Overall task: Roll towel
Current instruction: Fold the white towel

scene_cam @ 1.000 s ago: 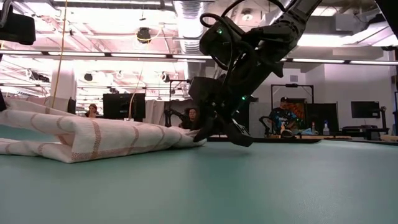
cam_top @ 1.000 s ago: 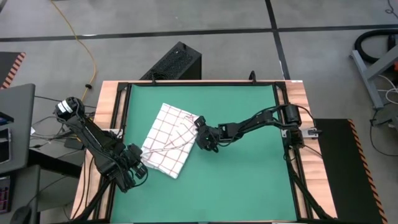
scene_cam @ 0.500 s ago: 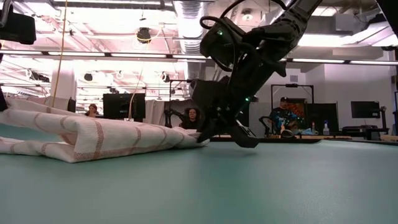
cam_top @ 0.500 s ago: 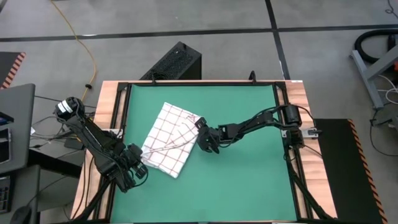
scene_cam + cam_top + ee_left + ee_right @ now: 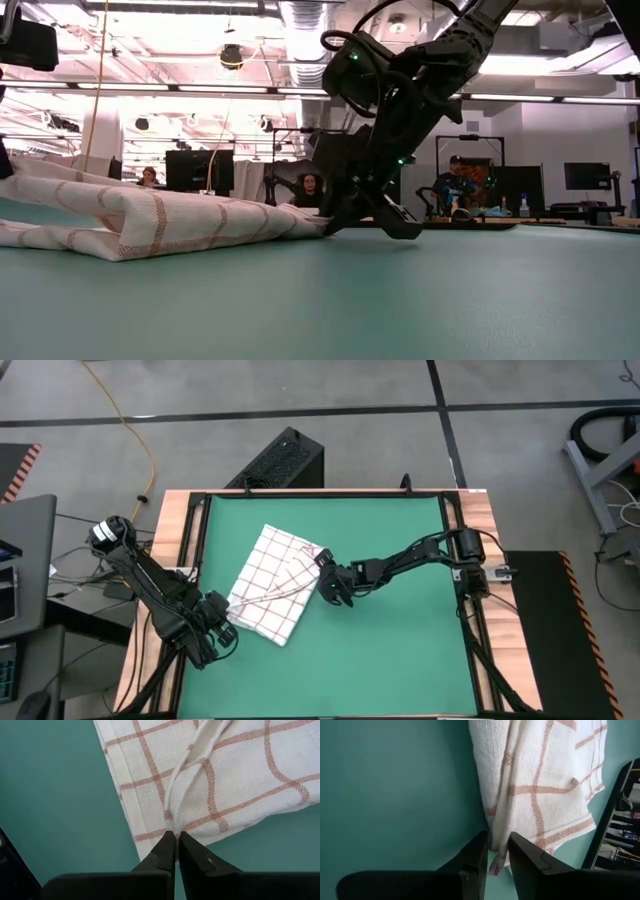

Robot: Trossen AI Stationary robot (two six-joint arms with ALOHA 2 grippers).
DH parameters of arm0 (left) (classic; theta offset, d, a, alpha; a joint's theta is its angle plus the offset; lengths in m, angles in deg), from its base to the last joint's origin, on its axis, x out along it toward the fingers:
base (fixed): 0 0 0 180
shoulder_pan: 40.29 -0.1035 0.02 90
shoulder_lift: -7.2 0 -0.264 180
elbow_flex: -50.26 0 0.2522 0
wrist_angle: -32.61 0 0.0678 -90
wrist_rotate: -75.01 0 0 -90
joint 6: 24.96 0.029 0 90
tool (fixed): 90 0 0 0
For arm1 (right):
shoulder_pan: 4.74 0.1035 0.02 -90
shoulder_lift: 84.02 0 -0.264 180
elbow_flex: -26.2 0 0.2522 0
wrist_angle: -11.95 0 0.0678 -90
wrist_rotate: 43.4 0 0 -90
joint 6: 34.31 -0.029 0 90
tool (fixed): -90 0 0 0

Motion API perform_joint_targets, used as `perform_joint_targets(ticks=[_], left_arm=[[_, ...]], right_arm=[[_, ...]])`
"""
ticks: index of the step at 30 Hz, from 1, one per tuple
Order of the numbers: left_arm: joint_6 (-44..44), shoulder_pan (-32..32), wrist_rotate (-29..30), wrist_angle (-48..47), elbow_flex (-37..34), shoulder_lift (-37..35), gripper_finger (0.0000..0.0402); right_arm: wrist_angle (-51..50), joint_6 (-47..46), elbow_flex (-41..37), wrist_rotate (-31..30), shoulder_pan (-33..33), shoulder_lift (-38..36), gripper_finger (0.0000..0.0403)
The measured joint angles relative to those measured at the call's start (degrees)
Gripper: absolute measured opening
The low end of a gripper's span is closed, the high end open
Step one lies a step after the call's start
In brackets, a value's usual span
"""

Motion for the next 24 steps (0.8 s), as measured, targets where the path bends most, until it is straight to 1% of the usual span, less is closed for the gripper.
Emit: perform_joint_targets(ticks=[7,11,15,19,24], left_arm=[[0.0,0.0,0.2,0.0,0.0,0.0,0.0000],[0.0,0.0,0.7,0.0,0.0,0.0,0.0000],[0.0,0.0,0.7,0.0,0.0,0.0,0.0000],[0.0,0.0,1.0,0.0,0.0,0.0,0.0000],[0.0,0.0,1.7,0.0,0.0,0.0,0.0000]], right_arm=[[-0.7,-0.1,-0.1,0.0,0.0,-2.2,0.0094],[-0.7,-0.2,0.0,0.8,0.0,-3.4,0.0084],[-0.9,-0.9,0.0,3.0,-0.1,-3.4,0.0061],[-0.5,-2.0,0.0,4.2,-0.1,-3.4,0.0017],[1.1,-1.3,1.0,2.9,-0.5,-3.9,0.0011]])
